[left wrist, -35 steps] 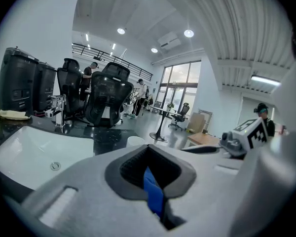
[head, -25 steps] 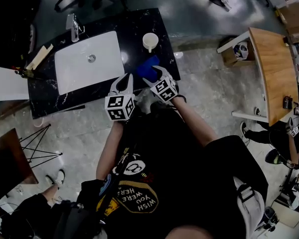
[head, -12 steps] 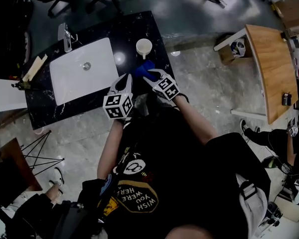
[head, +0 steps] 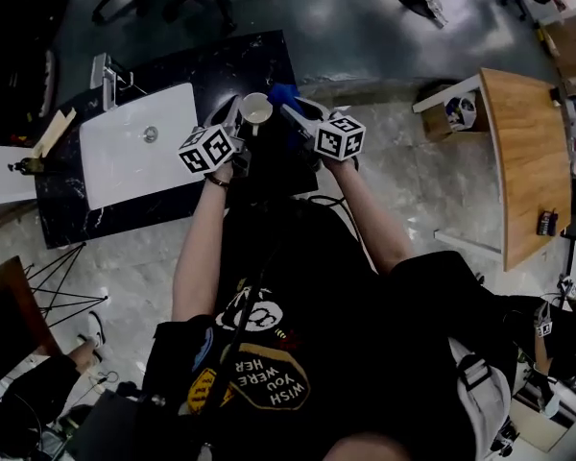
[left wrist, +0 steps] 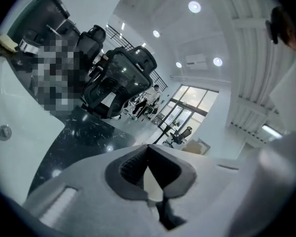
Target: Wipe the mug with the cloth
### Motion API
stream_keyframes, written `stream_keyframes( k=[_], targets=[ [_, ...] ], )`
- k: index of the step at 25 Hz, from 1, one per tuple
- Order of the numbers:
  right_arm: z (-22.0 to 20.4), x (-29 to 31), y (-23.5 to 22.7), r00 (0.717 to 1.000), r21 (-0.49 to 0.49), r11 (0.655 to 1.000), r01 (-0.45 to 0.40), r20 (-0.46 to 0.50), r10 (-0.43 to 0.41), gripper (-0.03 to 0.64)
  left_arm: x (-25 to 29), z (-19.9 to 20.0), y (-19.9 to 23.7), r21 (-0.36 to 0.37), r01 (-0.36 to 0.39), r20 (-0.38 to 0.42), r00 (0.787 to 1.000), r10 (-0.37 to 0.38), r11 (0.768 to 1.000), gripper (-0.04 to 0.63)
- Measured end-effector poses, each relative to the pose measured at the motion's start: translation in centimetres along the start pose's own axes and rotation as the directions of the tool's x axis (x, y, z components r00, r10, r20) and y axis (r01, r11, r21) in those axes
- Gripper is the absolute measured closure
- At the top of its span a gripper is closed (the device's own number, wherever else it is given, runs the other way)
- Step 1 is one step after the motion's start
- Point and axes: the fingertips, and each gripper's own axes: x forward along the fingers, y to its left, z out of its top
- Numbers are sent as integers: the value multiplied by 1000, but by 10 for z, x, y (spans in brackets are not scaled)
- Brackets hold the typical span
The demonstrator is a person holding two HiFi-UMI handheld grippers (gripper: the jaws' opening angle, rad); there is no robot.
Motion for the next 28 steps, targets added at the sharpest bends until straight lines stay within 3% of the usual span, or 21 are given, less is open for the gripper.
stream_keyframes(
  k=[3,7,9,11,13,15,18,21,25,28],
  targets=[
    [2,25,-2,998,68,997,-47,-38,50,508,11,-4,-3,-15,31,-14,999,-32,999,591],
    [-19,9,14,989,159,980,-118,-65,129,506,9,-13,-7,-54,21,-20,1000,-22,998,591],
    [-40,-3,35,971,125,975,-185,-127,200,508,7,-17,-7,-54,7,-24,1000,-9,999,591],
    [-58,-9,55,946,7,968,-249,-214,245,506,6,-20,-6,-45,-7,-22,1000,6,999,591],
    [-56,-12,52,953,-58,970,-235,-208,218,503,5,-23,-5,-46,-19,-21,1000,18,999,591],
    [-29,-11,26,985,8,989,-146,-89,146,505,5,-24,-5,-52,-23,-15,1000,22,998,591],
    [5,8,-6,997,113,991,-73,11,72,505,6,-21,-4,-63,-15,-4,1000,15,998,591],
    [0,30,-5,991,186,976,-111,-52,123,505,5,-23,-4,-76,-21,2,1000,21,997,591],
    [-19,5,14,980,268,949,-165,-60,187,512,2,-26,-5,-128,-31,23,999,34,991,591],
    [-43,-10,52,940,193,944,-268,-164,301,512,2,-24,-1,-152,-31,42,998,37,988,591]
  ],
)
